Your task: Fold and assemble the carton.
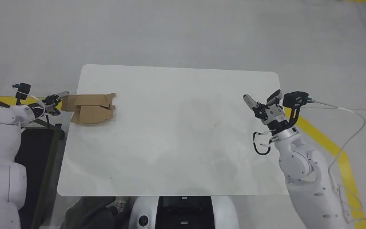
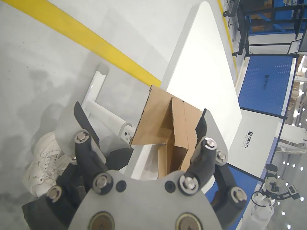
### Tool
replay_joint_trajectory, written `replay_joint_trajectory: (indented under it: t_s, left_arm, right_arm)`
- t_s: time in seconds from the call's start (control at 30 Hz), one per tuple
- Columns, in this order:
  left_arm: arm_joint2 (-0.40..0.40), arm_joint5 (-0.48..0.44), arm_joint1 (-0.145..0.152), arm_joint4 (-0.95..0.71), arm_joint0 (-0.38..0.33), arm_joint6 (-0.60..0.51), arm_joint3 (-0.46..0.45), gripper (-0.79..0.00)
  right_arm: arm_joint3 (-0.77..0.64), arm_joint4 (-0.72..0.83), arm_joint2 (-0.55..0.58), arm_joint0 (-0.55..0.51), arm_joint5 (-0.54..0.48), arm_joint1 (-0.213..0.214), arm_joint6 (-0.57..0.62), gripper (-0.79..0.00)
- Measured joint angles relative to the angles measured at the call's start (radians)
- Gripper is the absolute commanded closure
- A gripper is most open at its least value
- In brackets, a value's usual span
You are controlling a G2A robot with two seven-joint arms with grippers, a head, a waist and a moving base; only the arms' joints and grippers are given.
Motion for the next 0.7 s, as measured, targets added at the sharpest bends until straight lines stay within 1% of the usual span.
replay_joint_trajectory:
  t_s: [0.07, 0.1, 0.13, 0.27, 0.33, 0.43, 0.47, 0.53, 0.67, 0.7]
  left_arm:
    - [0.001, 0.004, -0.002, 0.0, 0.0, 0.001, 0.002, -0.474]
    - [0.001, 0.006, -0.003, 0.0, 0.0, 0.002, 0.002, -0.406]
    - [0.002, 0.009, -0.004, 0.0, 0.0, 0.002, 0.003, -0.376]
    - [0.007, 0.021, -0.007, 0.011, -0.001, 0.012, 0.004, -0.292]
    - [0.009, 0.022, -0.008, 0.015, 0.0, 0.016, 0.005, -0.286]
    - [0.012, 0.023, -0.01, 0.02, 0.0, 0.018, 0.006, -0.24]
    - [0.012, 0.023, -0.01, 0.021, 0.0, 0.019, 0.007, -0.191]
    - [0.011, 0.023, -0.011, 0.018, -0.001, 0.016, 0.008, -0.117]
    - [0.007, 0.021, -0.012, 0.007, -0.001, 0.005, 0.01, 0.0]
    - [0.004, 0.018, -0.012, 0.001, -0.002, -0.001, 0.01, 0.0]
  right_arm:
    - [0.0, 0.0, 0.0, 0.0, 0.0, 0.0, 0.0, -0.785]
    - [0.0, 0.0, 0.0, 0.0, 0.0, 0.0, 0.0, -0.785]
    - [0.0, 0.0, 0.0, 0.0, 0.0, 0.0, 0.0, -0.785]
    - [0.0, 0.0, 0.0, 0.0, 0.0, 0.0, 0.0, -0.785]
    - [0.0, 0.0, 0.0, 0.0, 0.0, 0.0, 0.0, -0.785]
    - [0.0, 0.0, 0.0, 0.0, 0.0, 0.0, 0.0, -0.785]
    - [0.0, 0.0, 0.0, 0.0, 0.0, 0.0, 0.0, -0.785]
    - [0.0, 0.0, 0.0, 0.0, 0.0, 0.0, 0.0, -0.785]
    - [0.0, 0.0, 0.0, 0.0, 0.0, 0.0, 0.0, -0.785]
    - [0.0, 0.0, 0.0, 0.0, 0.0, 0.0, 0.0, -0.785]
